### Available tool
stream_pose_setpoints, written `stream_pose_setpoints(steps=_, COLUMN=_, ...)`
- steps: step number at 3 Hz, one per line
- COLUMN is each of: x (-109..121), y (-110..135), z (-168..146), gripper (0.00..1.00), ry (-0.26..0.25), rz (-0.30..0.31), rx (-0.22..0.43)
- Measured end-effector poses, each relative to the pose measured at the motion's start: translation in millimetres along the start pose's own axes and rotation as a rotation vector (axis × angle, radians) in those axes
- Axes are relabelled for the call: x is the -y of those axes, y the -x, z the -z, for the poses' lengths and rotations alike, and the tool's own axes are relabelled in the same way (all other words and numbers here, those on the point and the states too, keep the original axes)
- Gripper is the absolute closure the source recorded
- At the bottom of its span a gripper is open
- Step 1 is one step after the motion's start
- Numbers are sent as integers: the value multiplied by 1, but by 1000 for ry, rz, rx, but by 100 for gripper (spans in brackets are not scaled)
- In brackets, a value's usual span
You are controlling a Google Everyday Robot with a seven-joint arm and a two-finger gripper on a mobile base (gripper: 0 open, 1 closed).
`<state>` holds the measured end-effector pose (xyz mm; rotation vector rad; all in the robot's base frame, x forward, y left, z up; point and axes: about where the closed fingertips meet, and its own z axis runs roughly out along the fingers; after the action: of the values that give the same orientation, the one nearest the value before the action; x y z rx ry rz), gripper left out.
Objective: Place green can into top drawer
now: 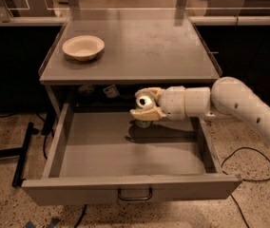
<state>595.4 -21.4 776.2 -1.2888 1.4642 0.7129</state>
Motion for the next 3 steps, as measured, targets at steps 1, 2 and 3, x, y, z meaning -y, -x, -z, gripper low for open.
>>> stream_pose_setpoints(steps=1, x=-12, y=-33, z=-24, gripper=100, ry=61, rz=6, rx=2)
stream_pose_setpoints(steps=2, x=-18, y=-67, z=-47, gripper=100, ry=89, rz=-8, rx=-45)
stream_pose_setpoints(steps=3, x=-19, y=-90, z=-62, gripper=100, ry=80, rz=-20, rx=-96)
